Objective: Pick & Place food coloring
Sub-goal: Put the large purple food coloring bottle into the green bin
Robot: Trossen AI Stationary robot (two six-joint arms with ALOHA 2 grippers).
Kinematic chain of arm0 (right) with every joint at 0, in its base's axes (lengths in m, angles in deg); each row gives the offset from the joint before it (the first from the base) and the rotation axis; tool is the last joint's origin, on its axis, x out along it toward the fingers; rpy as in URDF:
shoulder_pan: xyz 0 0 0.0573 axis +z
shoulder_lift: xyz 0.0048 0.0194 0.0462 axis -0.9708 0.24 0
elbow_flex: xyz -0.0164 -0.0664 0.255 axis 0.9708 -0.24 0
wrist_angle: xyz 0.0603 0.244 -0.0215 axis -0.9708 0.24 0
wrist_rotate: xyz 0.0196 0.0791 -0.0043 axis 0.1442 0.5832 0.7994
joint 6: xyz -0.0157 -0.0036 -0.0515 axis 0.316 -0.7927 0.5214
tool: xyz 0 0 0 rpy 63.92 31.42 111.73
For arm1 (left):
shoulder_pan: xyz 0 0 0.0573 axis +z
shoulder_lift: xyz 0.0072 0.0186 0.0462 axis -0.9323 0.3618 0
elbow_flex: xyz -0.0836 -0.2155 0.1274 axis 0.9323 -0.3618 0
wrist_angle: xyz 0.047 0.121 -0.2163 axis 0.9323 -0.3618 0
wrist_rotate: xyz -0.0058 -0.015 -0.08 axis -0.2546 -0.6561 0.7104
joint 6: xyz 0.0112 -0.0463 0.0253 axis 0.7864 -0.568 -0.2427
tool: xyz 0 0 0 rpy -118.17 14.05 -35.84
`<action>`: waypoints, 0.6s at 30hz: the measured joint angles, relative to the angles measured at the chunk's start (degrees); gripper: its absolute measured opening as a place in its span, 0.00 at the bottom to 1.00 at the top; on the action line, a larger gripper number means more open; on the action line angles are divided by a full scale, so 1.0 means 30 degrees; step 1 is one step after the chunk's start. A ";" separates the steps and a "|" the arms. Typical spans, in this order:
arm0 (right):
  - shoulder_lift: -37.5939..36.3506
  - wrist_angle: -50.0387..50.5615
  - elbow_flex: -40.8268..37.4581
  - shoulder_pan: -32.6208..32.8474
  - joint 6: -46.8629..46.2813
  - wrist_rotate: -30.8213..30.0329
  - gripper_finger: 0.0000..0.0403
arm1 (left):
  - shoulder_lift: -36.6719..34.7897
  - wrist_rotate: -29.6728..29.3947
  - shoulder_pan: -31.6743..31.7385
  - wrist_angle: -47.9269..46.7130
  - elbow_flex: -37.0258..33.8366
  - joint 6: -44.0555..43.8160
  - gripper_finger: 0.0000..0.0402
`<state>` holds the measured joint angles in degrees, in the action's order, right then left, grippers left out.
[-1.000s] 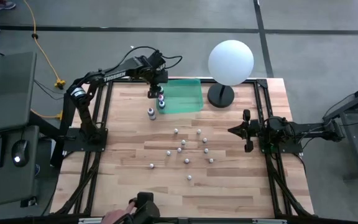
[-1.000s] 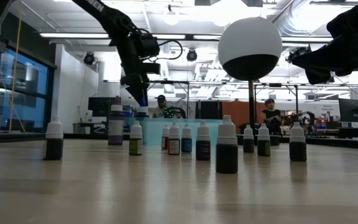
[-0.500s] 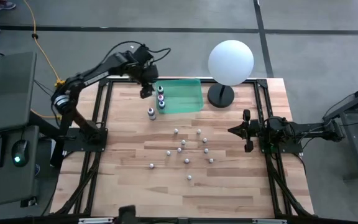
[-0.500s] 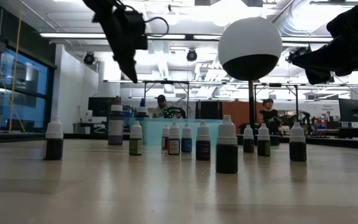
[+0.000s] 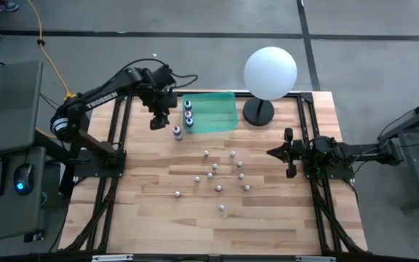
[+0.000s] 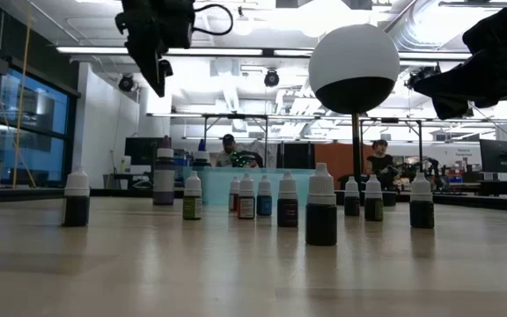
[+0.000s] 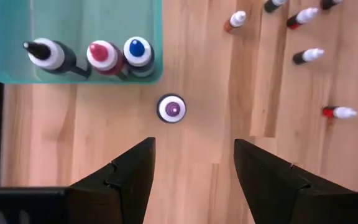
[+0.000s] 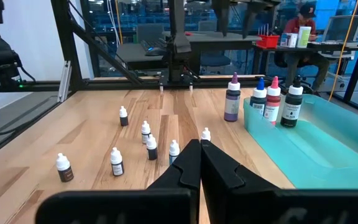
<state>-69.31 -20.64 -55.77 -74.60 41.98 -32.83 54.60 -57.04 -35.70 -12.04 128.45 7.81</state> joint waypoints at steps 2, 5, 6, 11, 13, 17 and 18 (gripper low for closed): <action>0.0000 0.0000 0.0000 -0.0003 0.0000 -0.0007 0.00 | 0.0000 -0.0924 -0.0567 0.0102 -0.0003 -0.0040 0.53; 0.0000 0.0000 0.0000 0.0002 0.0000 -0.0007 0.00 | 0.0000 -0.1461 -0.1268 0.0862 -0.0121 -0.0579 0.53; 0.0000 0.0000 0.0000 0.0002 0.0000 -0.0007 0.00 | 0.0000 -0.1480 -0.1479 0.1018 -0.0237 -0.0957 0.53; 0.0000 0.0000 0.0001 0.0001 0.0000 -0.0006 0.00 | 0.0000 -0.1992 -0.2025 0.1846 -0.1277 -0.2461 0.53; 0.0000 0.0000 0.0000 0.0002 0.0000 0.0000 0.00 | 0.0000 -0.2064 -0.2043 0.2548 -0.1950 -0.2784 0.53; 0.0000 0.0000 0.0000 0.0002 0.0000 -0.0007 0.00 | 0.0015 -0.3025 -0.2043 0.3698 -0.3265 -0.3282 0.56; 0.0000 0.0000 0.0000 -0.0003 0.0000 -0.0003 0.00 | 0.0015 -0.3401 -0.2043 0.3894 -0.3518 -0.3520 0.58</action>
<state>-69.31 -20.64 -55.77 -74.61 41.98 -32.83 54.64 -67.24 -41.83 -0.36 117.90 -2.75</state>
